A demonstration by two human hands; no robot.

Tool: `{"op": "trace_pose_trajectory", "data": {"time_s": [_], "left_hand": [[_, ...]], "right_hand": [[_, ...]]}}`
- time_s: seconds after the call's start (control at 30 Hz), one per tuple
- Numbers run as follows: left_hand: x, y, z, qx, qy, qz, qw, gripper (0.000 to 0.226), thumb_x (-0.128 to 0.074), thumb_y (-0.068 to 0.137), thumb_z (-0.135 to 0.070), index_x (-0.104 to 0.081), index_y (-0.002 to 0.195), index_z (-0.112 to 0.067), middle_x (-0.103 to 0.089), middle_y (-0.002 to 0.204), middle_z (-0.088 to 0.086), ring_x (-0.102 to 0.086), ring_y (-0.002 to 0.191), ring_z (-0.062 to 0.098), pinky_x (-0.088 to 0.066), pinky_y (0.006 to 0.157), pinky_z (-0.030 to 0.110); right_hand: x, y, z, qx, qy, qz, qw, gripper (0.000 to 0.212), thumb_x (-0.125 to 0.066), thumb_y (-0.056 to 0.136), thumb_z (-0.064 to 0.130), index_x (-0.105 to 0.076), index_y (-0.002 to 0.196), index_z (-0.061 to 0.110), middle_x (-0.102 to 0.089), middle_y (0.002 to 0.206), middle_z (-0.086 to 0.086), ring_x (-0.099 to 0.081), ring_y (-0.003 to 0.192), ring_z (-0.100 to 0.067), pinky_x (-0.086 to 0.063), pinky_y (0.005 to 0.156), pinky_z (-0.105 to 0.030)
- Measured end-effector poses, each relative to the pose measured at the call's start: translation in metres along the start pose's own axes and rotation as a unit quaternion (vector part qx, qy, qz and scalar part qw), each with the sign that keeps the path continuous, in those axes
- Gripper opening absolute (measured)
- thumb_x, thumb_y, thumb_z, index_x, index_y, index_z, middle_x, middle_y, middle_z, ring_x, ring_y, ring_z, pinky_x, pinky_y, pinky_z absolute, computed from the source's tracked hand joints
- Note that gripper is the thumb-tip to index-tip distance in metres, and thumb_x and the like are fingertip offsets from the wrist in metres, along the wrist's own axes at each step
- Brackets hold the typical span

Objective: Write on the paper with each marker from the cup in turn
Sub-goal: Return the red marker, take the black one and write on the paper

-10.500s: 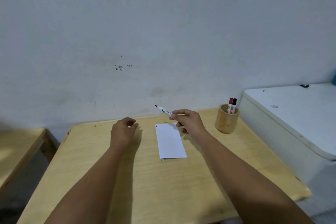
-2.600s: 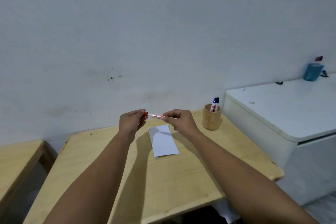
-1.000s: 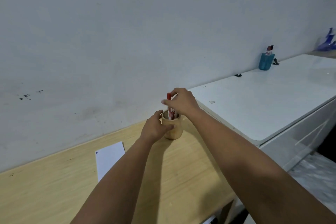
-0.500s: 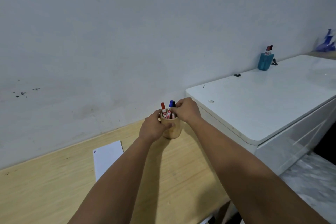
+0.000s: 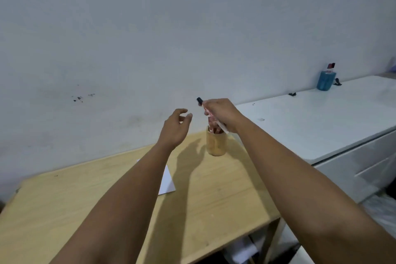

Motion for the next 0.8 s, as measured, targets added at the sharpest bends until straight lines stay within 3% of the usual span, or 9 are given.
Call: {"op": "trace_pose_trajectory", "data": {"time_s": [0.13,0.27,0.33,0.43,0.53,0.6,0.67,0.73,0.8], "left_hand": [[0.043,-0.032,0.01,0.025,-0.029,-0.053,0.998,0.059,-0.041,0.094,-0.075,-0.069,0.088,-0.023,-0.075,0.077,-0.006,-0.071,0.07,0.012,-0.053,0.07,0.035],[0.092,-0.057,0.032,0.037,0.024,-0.075,0.996,0.069,-0.042,0.098,-0.07,-0.058,0.055,-0.019,-0.059,0.049,-0.01,-0.05,0.053,0.014,-0.038,0.057,0.031],[0.116,-0.065,0.045,0.043,0.018,-0.071,0.996,0.067,-0.045,0.103,-0.056,-0.053,0.054,-0.012,-0.047,0.052,0.0,-0.041,0.053,0.019,-0.034,0.059,0.032],[0.14,-0.073,0.058,0.073,-0.033,-0.072,0.994,0.053,-0.046,0.104,-0.038,-0.051,0.061,-0.008,-0.043,0.056,0.004,-0.038,0.056,0.021,-0.036,0.061,0.034],[0.176,-0.08,0.084,0.137,-0.112,-0.166,0.97,0.04,-0.047,0.096,-0.027,-0.041,0.059,-0.014,-0.033,0.057,0.004,-0.028,0.054,0.023,-0.033,0.06,0.033],[0.205,-0.084,0.111,0.143,-0.002,-0.213,0.967,0.038,-0.046,0.094,-0.029,-0.038,0.059,-0.014,-0.031,0.06,0.01,-0.027,0.057,0.025,-0.028,0.059,0.036],[0.218,-0.086,0.138,0.143,0.207,-0.191,0.949,0.047,-0.04,0.1,-0.037,-0.045,0.06,-0.012,-0.046,0.059,0.01,-0.042,0.057,0.031,-0.035,0.059,0.036],[0.208,-0.082,0.166,0.131,0.38,-0.116,0.908,0.051,-0.031,0.106,-0.042,-0.059,0.076,-0.012,-0.067,0.08,0.012,-0.062,0.076,0.036,-0.045,0.069,0.037],[0.189,-0.079,0.192,0.126,0.49,-0.019,0.862,0.049,-0.026,0.107,-0.044,-0.064,0.102,-0.014,-0.071,0.106,0.012,-0.068,0.097,0.036,-0.046,0.084,0.041]], "right_hand": [[-0.055,-0.022,-0.016,-0.047,-0.038,0.149,0.987,0.018,-0.078,0.099,0.012,-0.081,0.114,0.002,-0.07,0.084,-0.006,-0.063,0.059,-0.013,-0.059,0.059,-0.027],[-0.113,-0.038,-0.021,-0.061,-0.079,0.283,0.954,0.03,-0.074,0.104,0.033,-0.079,0.122,0.01,-0.065,0.074,0.001,-0.049,0.055,-0.01,-0.041,0.048,-0.022],[-0.139,-0.042,-0.021,-0.041,-0.096,0.302,0.948,0.036,-0.075,0.102,0.036,-0.079,0.125,0.008,-0.058,0.068,0.006,-0.043,0.051,-0.009,-0.034,0.046,-0.02],[-0.168,-0.042,-0.021,0.038,-0.126,0.298,0.946,0.025,-0.077,0.099,0.038,-0.085,0.115,0.02,-0.054,0.063,0.01,-0.041,0.053,-0.01,-0.035,0.048,-0.02],[-0.174,-0.032,-0.027,0.145,-0.246,0.246,0.926,0.02,-0.076,0.1,0.032,-0.085,0.117,0.027,-0.054,0.065,0.008,-0.046,0.062,-0.013,-0.038,0.06,-0.027],[-0.166,-0.022,-0.04,0.16,-0.264,0.205,0.929,0.019,-0.074,0.102,0.029,-0.085,0.116,0.025,-0.055,0.065,0.009,-0.051,0.064,-0.011,-0.039,0.064,-0.028],[-0.156,-0.01,-0.053,0.151,-0.23,0.16,0.948,0.016,-0.073,0.103,0.028,-0.086,0.11,0.022,-0.056,0.063,0.015,-0.054,0.063,-0.007,-0.041,0.064,-0.023],[-0.151,0.0,-0.065,0.136,-0.192,0.137,0.962,0.013,-0.072,0.104,0.026,-0.084,0.106,0.023,-0.057,0.059,0.017,-0.053,0.055,0.002,-0.039,0.059,-0.011],[-0.152,0.008,-0.077,0.125,-0.171,0.128,0.969,0.012,-0.072,0.105,0.024,-0.083,0.108,0.023,-0.057,0.06,0.014,-0.051,0.047,0.004,-0.037,0.053,-0.006]]}}
Point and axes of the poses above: each hand's wrist, its own y-axis towards the middle knuckle, its own x-axis out of the back of the hand, z = x × y, the point moved 4 cm from there along y, towards the middle knuckle
